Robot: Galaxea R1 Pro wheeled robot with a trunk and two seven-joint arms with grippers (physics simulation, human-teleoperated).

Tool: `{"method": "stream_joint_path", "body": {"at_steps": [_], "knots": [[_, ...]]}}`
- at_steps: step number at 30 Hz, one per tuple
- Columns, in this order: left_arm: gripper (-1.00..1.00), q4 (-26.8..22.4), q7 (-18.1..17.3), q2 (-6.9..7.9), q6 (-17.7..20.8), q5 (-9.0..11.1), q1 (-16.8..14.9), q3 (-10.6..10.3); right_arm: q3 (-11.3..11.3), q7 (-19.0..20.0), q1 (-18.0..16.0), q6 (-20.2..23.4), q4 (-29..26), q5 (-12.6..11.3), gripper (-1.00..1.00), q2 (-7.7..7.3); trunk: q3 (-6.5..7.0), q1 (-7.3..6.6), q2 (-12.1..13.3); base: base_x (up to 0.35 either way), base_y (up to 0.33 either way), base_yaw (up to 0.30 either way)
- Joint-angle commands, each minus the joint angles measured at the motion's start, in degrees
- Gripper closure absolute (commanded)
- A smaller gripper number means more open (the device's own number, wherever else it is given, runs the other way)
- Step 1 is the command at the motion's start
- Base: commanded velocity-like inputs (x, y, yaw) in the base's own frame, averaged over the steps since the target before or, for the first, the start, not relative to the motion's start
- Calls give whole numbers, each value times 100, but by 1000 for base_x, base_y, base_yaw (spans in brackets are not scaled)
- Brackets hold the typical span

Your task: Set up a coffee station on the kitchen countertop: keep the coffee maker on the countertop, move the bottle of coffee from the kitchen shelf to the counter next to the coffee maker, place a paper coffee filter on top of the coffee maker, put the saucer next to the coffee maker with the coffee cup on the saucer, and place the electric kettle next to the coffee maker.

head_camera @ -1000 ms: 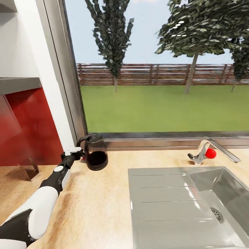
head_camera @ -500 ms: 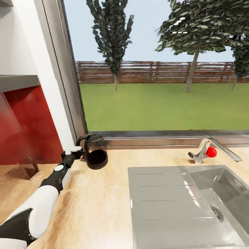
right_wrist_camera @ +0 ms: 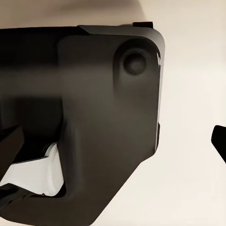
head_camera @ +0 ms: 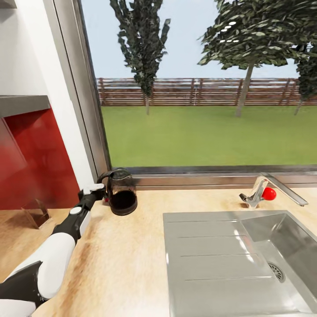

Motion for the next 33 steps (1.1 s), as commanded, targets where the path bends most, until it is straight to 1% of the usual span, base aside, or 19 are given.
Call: {"method": "stream_joint_path", "body": {"at_steps": [1, 3, 9, 18, 24, 33], "knots": [[-100, 17, -39, -2, -18, -48, -29, 49, 44, 11, -5, 8, -8, -60, -100, -4, -11, 3, -10, 0, 0, 0], [-100, 49, -34, 1, -7, -54, -113, 49, 44, 11, -5, 8, -8, -56, -100, -6, -11, 3, -10, 0, 0, 0], [-100, 69, -25, -4, 19, -57, -201, 49, 51, 8, -5, 11, 0, -52, -100, -26, -11, 3, -10, 0, 0, 0], [-100, 80, -23, -19, 35, -66, -217, 54, 53, 4, -5, 9, 1, -51, -100, -31, -11, 3, -10, 0, 0, 0], [-100, 78, -22, -92, 28, -73, -218, 49, 53, 4, -5, 8, 1, -51, -100, -35, -11, 3, -10, 0, 0, 0], [-100, 77, -21, -118, 30, -75, -222, 49, 45, 10, -5, 8, 1, -55, -100, -31, -13, 3, -10, 0, 0, 0]]}}
